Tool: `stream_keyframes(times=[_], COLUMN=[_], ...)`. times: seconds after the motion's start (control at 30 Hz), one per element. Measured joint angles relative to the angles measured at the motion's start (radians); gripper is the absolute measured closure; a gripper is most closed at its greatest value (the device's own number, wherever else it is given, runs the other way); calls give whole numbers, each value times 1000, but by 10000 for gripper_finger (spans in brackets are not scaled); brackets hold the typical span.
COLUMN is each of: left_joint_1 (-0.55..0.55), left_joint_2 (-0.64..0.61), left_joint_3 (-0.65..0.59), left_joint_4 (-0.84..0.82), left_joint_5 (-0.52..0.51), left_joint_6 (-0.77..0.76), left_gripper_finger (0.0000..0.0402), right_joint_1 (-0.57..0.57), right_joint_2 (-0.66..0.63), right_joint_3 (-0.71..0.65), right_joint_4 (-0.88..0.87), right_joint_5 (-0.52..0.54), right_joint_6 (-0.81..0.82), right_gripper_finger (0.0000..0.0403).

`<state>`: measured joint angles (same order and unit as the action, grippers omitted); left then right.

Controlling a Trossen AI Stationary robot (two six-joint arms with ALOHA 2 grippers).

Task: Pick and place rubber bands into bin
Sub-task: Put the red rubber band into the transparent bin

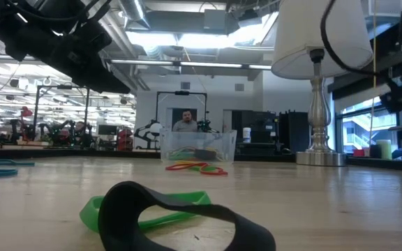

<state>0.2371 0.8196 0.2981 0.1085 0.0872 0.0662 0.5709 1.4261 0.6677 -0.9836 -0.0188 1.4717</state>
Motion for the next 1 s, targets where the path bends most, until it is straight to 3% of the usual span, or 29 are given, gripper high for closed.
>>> stream_keyframes(times=[0.17,0.3,0.4,0.6,1.0], left_joint_1=[0,0,0,0,0], left_joint_2=[0,0,0,0,0], left_joint_3=[0,0,0,0,0], left_joint_4=[0,0,-1,-1,-2], left_joint_5=[0,0,0,0,0], left_joint_6=[-1,0,-1,0,0], left_gripper_finger=[398,400,398,397,397], right_joint_1=[0,-1,0,0,-22], right_joint_2=[-5,-11,-11,-15,-14], right_joint_3=[-84,-110,-107,-82,66], right_joint_4=[80,111,129,154,113], right_joint_5=[-43,-39,-30,-22,143], right_joint_6=[45,49,40,5,-111], right_gripper_finger=[241,243,277,390,397])
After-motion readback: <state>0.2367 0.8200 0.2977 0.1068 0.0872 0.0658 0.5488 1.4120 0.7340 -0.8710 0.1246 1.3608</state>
